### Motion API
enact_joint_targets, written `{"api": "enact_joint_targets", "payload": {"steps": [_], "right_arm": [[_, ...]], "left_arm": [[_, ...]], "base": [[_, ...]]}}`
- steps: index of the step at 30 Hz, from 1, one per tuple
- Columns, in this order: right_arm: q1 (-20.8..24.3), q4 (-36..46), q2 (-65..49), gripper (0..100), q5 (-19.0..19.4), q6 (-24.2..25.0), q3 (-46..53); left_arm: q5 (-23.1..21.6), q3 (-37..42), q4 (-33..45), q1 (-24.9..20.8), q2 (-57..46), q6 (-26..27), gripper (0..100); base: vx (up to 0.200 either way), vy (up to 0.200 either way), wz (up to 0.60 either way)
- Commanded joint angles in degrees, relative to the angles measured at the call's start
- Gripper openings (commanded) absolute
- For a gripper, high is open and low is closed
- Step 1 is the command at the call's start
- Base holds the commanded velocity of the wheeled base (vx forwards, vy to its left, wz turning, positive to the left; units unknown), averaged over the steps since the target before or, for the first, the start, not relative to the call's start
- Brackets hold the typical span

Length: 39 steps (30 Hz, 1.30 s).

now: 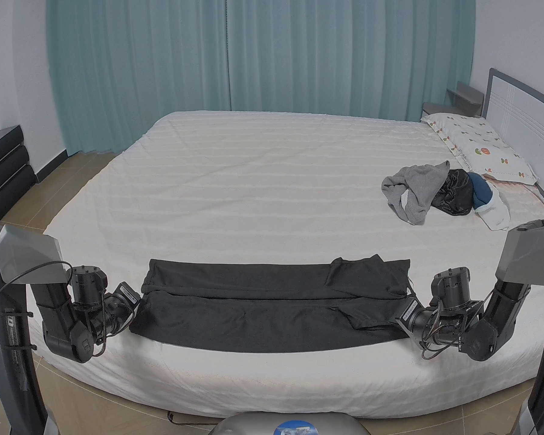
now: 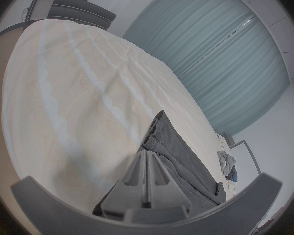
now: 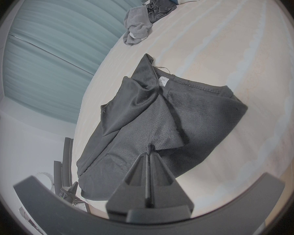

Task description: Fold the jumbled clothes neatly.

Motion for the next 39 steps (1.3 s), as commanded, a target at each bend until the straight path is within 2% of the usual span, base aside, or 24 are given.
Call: {"api": "enact_joint_targets", "payload": {"steps": [1,10,11,19,27,33,39], "right_arm": [[0.3,0.7,-2.5,0,0.1,-0.1,0.7],[0.3,5.0,-4.8,0,1.4,-0.3,0.8],[0.3,5.0,-4.9,100,1.4,-0.3,1.0],[-0.3,7.0,-5.0,100,1.4,-1.3,-0.7],[-3.9,6.6,-6.3,100,1.5,-2.0,-5.1],[-5.9,6.2,-6.7,100,3.1,-2.1,-6.1],[-7.4,6.2,-9.5,100,3.8,-2.1,-6.1]], "left_arm": [[0.0,0.1,0.0,0.0,0.1,0.0,0],[0.0,-0.1,0.0,0.1,0.1,0.0,0],[0.0,-0.1,-0.1,0.1,0.1,0.0,0],[0.1,-0.2,-0.1,0.2,-0.6,0.0,0],[0.4,-0.6,-0.7,1.4,-1.5,-1.1,0],[0.0,-0.7,-0.9,1.7,-1.7,-1.3,0],[-1.2,-2.6,-0.2,1.7,-3.2,-1.1,0]], "base": [[0.000,0.000,0.00],[0.000,0.000,0.00],[0.000,0.000,0.00],[0.000,0.000,0.00],[0.000,0.000,0.00],[0.200,0.000,0.00],[0.000,0.000,0.00]]}}
